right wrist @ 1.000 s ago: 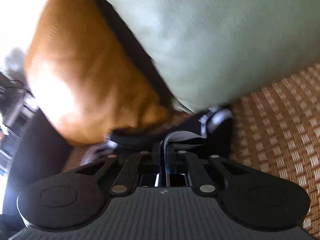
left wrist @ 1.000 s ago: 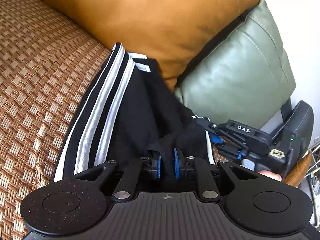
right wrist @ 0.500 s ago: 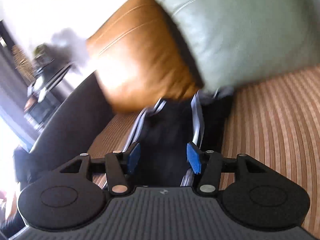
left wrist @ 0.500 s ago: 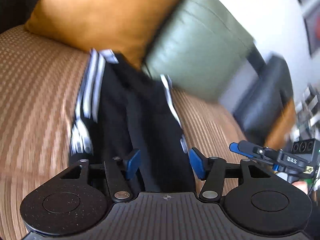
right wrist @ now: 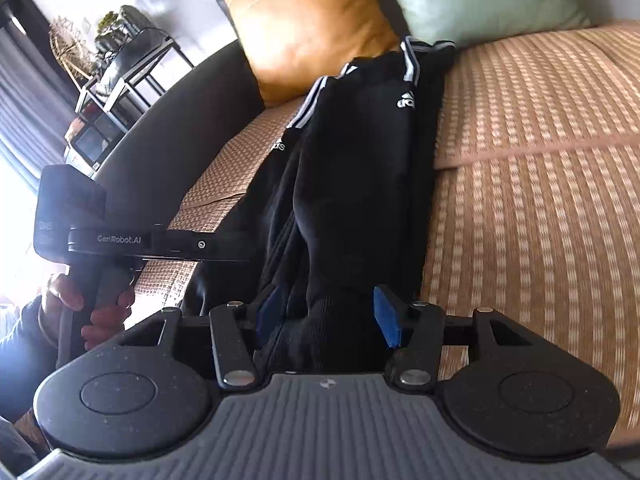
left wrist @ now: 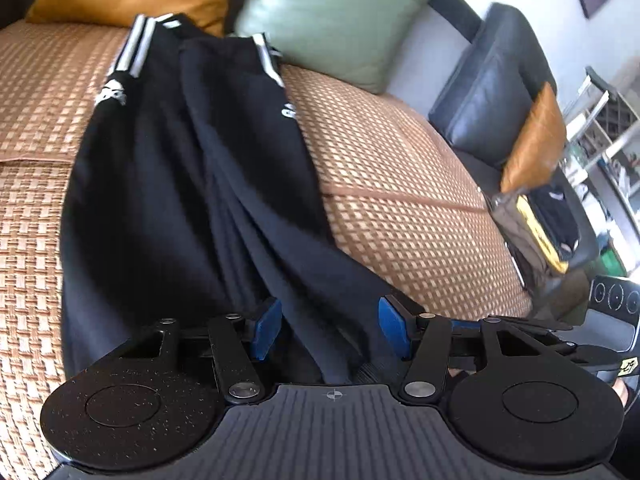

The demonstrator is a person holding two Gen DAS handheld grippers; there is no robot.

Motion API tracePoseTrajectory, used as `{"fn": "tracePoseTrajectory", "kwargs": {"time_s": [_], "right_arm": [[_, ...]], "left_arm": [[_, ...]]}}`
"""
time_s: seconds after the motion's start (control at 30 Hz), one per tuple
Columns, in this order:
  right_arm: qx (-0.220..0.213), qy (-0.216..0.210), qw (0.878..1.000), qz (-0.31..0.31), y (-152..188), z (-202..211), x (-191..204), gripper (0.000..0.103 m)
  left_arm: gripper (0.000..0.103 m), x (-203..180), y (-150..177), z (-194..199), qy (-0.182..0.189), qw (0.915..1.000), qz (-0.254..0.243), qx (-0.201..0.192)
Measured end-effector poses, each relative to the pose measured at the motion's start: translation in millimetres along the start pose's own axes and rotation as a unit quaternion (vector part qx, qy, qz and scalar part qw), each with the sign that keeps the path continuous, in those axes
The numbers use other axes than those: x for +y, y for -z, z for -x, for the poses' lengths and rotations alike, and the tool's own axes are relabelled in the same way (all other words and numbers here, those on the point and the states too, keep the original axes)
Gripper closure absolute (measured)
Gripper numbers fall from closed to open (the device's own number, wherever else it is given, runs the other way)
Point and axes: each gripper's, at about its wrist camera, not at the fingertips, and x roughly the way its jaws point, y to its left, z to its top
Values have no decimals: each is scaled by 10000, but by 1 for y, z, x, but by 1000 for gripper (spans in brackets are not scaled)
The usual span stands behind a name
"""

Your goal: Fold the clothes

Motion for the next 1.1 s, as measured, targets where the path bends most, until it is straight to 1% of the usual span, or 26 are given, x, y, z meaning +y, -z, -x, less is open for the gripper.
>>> {"fn": "tracePoseTrajectory", "kwargs": {"time_s": [0.1, 0.17, 0.23, 0.33, 0.43, 0.6, 0.63, 0.7, 0.73, 0.83, 0.87, 0.93, 0.97, 1.0, 1.03, 1.07, 1.1], "right_arm": [[0, 21, 9999, -133, 12, 2, 1, 46], [-13, 59, 9998, -204, 18, 3, 2, 46], [-110, 45, 9997, -222, 23, 9, 3, 46], [-135, 88, 9997, -190, 29, 16, 3, 46], [1, 225, 9997, -72, 35, 18, 4, 47], [219, 332, 9992, -106, 50, 11, 0, 49], [268, 359, 9989, -121, 52, 7, -1, 50], [281, 390, 9987, -152, 53, 0, -3, 57], [250, 389, 9988, -167, 53, -3, -3, 59], [67, 368, 9992, -100, 49, -7, 1, 60], [14, 374, 9993, -40, 47, -7, 3, 63], [-78, 366, 9993, 83, 44, -8, 8, 74], [-99, 317, 9993, 143, 42, -7, 11, 87], [-130, 273, 9993, 199, 40, -6, 14, 96], [-174, 241, 9992, 272, 38, -4, 18, 97], [-222, 195, 9989, 369, 36, 0, 25, 98], [-258, 134, 9983, 496, 35, 4, 32, 99]], "left_arm": [[34, -12, 12, 1, -49, 9997, -217, 77], [34, -23, 19, 6, -78, 9990, -437, 41], [34, -34, 28, 13, -124, 9968, -792, 57], [34, -53, 43, 20, -190, 9912, -1305, 120], [34, -69, 56, 17, -291, 9844, -1726, 158], [34, -84, 70, 8, -440, 9753, -2152, 242], [34, -85, 72, 5, -528, 9737, -2201, 261], [34, -86, 77, -2, -708, 9703, -2295, 300], [34, -84, 76, -4, -753, 9706, -2266, 296], [34, -79, 72, -4, -885, 9748, -2045, 136], [34, -76, 70, -3, -918, 9762, -1961, 63], [34, -73, 68, -2, -885, 9794, -1815, 8], [40, -72, 67, -1, -868, 9809, -1742, -19], [63, -71, 66, -1, -851, 9823, -1668, -47], [79, -70, 66, 5, -773, 9846, -1566, -104], [84, -69, 66, 10, -694, 9867, -1463, -162], [86, -66, 65, 17, -631, 9890, -1313, -246]]}}
